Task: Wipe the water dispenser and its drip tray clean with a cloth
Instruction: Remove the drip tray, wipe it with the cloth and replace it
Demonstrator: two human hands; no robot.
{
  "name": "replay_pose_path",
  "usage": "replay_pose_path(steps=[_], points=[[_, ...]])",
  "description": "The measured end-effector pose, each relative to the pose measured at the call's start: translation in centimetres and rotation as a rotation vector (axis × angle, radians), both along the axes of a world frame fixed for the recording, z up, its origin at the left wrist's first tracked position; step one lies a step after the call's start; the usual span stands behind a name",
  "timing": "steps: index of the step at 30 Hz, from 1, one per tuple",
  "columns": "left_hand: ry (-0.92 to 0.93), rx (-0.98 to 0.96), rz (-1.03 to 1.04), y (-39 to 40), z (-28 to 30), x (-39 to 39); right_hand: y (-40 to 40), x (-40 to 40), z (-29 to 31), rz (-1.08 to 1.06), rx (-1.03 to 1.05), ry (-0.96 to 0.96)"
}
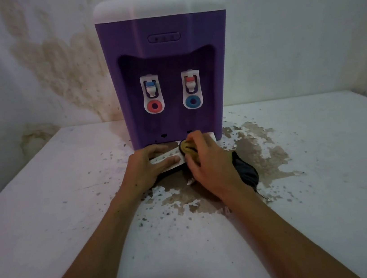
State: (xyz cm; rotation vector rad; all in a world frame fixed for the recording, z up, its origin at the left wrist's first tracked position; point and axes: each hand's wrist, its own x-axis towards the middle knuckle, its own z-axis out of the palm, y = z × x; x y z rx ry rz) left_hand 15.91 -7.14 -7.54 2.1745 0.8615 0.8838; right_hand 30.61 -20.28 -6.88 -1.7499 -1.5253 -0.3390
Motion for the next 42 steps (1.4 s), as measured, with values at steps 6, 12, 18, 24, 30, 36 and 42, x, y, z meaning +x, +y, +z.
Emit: replay_pose_path(steps=[6, 12, 18, 24, 30, 36, 42], points=[[0.029, -0.039, -0.005, -0.2, 0.2, -0.1, 0.4, 0.9, -0.6, -0.04, 0.005, 0.01], [0.038, -0.035, 0.008, -0.3, 0.3, 0.1, 0.7, 1.4, -1.0, -0.192, -0.014, 0.024], [0.036, -0.037, -0.01, -0.5, 0.2, -0.6, -0.1, 0.4, -0.7, 0.086, -0.039, -0.069], [0.016, -0.022, 0.01, -0.5, 0.6, -0.2, 0.4, 2.0, -0.9, -0.122, 0.023, 0.066], [-0.038, -0.075, 0.029, 0.0, 0.5, -0.5, 0.1, 0.3, -1.0, -0.004, -0.048, -0.068], [-0.066, -0.11, 0.036, 0.1, 0.7, -0.8, 0.4, 0.5, -0.9, 0.014, -0.023, -0.024], [-0.068, -0.076, 0.048, -0.1, 1.1, -0.5, 0.3, 1.6, -0.8, -0.157, 0.039, 0.087]])
